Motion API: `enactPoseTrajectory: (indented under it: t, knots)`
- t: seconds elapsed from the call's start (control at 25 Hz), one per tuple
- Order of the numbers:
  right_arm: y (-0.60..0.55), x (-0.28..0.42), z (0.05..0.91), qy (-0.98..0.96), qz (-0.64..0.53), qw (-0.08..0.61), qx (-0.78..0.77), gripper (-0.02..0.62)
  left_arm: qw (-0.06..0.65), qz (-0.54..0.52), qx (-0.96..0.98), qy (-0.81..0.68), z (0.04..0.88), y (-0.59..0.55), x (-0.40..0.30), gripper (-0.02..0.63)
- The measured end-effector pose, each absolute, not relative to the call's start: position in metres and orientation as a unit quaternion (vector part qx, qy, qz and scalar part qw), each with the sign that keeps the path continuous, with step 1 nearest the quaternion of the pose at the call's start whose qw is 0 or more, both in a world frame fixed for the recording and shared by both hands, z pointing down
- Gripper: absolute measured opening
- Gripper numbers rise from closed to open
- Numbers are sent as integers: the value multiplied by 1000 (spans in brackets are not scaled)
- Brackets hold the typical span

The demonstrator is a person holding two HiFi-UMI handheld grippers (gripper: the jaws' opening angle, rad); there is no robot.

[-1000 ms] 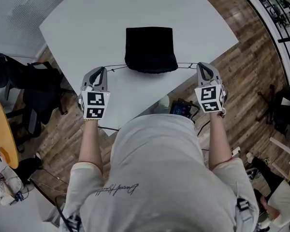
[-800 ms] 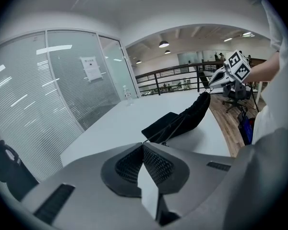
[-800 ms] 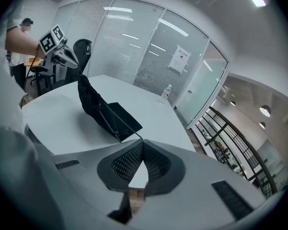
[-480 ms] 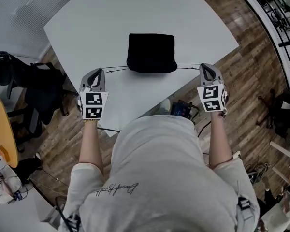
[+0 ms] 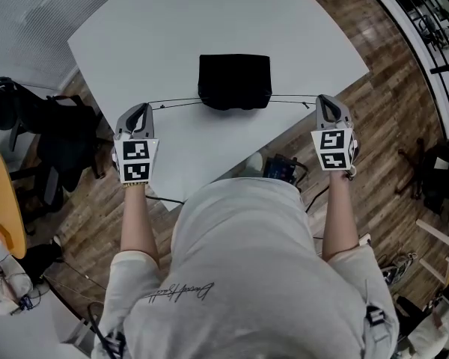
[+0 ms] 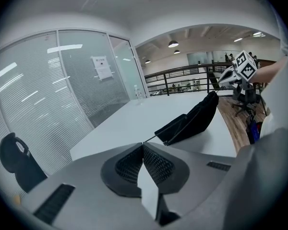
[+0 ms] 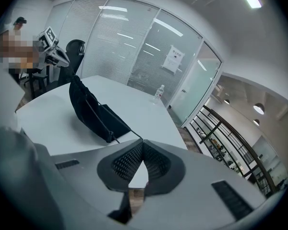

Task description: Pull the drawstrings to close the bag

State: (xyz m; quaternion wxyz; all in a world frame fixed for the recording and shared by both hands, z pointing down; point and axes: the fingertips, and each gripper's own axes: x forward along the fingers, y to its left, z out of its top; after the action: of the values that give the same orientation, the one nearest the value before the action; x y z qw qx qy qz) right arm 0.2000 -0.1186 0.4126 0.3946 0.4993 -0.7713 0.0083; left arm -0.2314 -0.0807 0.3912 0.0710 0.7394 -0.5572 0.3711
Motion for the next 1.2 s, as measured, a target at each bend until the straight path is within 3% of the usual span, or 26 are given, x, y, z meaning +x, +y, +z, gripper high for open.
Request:
enactPoseTrajectory:
  t: [1.2]
  knots:
    - [-128, 257, 394, -747, 37, 371, 551, 26, 103, 346, 712, -602, 383, -81, -278, 29]
